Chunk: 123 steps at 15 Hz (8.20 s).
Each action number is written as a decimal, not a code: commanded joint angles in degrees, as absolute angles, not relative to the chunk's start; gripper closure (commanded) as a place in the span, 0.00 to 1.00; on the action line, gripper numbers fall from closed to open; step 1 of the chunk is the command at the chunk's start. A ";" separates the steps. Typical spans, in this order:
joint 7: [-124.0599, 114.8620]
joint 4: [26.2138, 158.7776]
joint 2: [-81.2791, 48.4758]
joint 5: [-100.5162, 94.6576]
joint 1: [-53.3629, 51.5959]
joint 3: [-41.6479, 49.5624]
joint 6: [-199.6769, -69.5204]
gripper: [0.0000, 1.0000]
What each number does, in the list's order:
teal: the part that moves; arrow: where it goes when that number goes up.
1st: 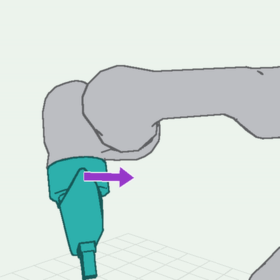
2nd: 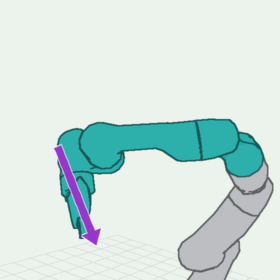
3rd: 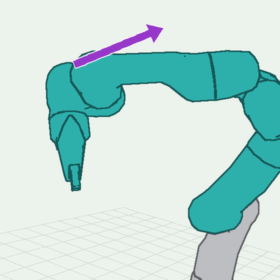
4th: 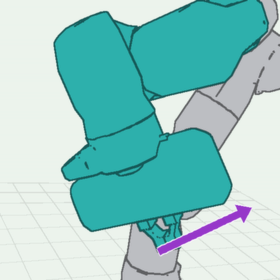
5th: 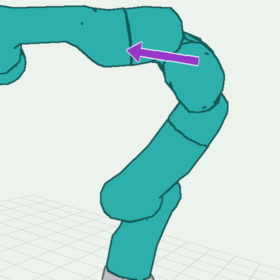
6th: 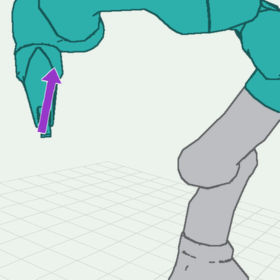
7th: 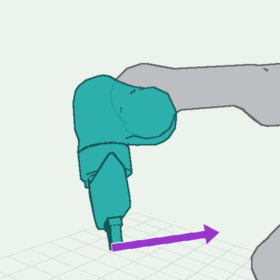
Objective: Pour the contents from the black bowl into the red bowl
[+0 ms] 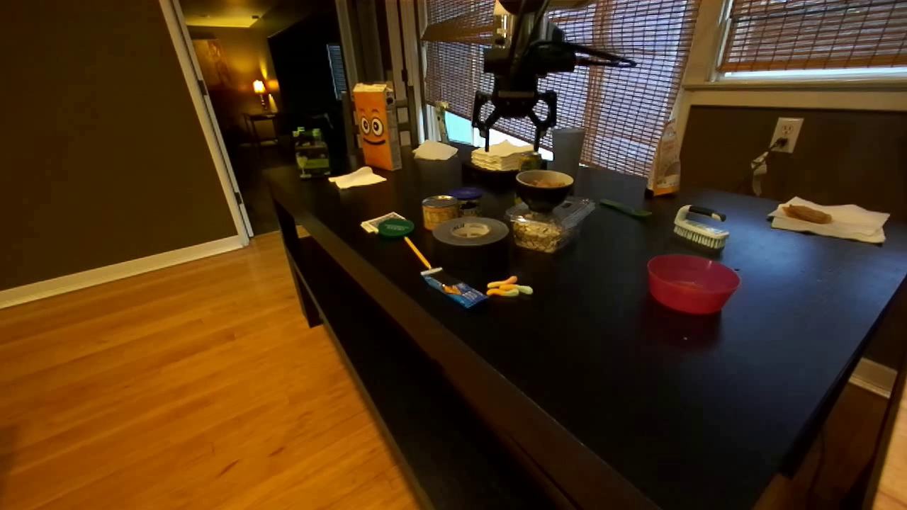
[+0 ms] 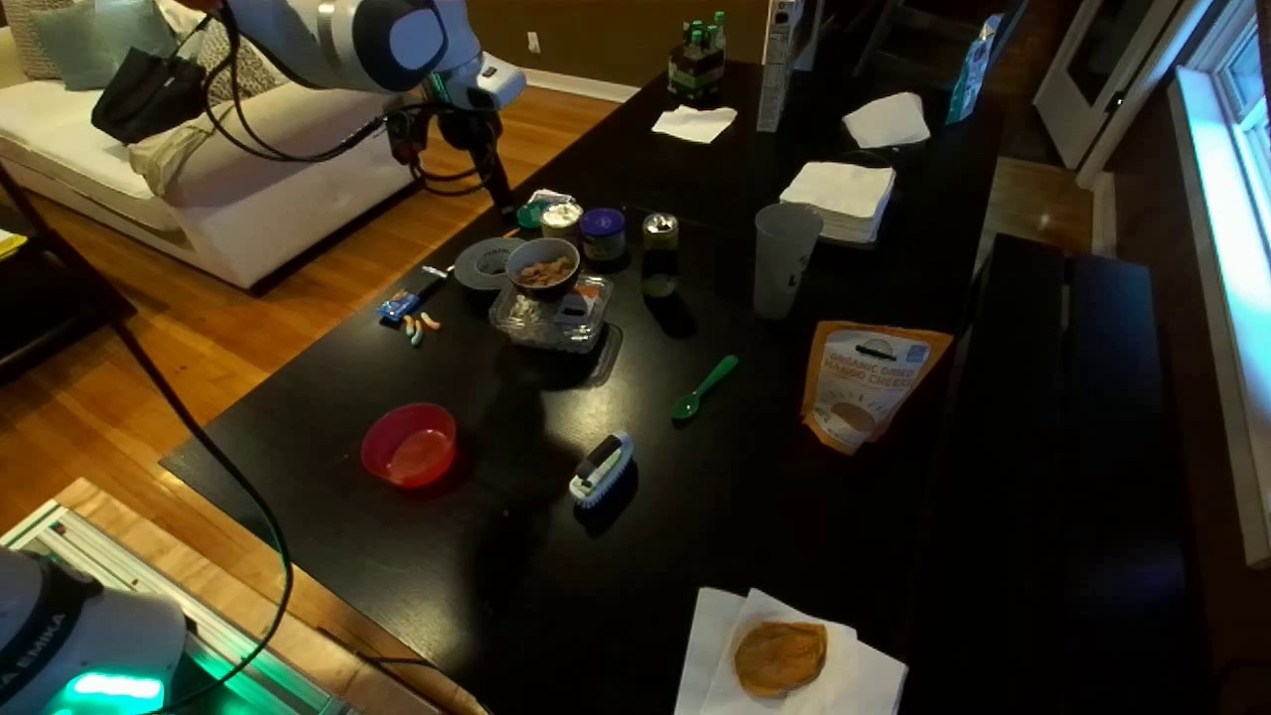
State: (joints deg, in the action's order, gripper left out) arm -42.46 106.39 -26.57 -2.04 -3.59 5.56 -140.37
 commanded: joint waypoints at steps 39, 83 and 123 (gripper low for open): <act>-39.82 111.95 -24.13 3.18 -3.53 7.08 -136.60 0.98; -9.74 145.11 -8.75 38.93 10.05 7.34 -128.41 0.98; 16.33 118.45 -31.03 37.77 19.00 8.90 -90.25 0.98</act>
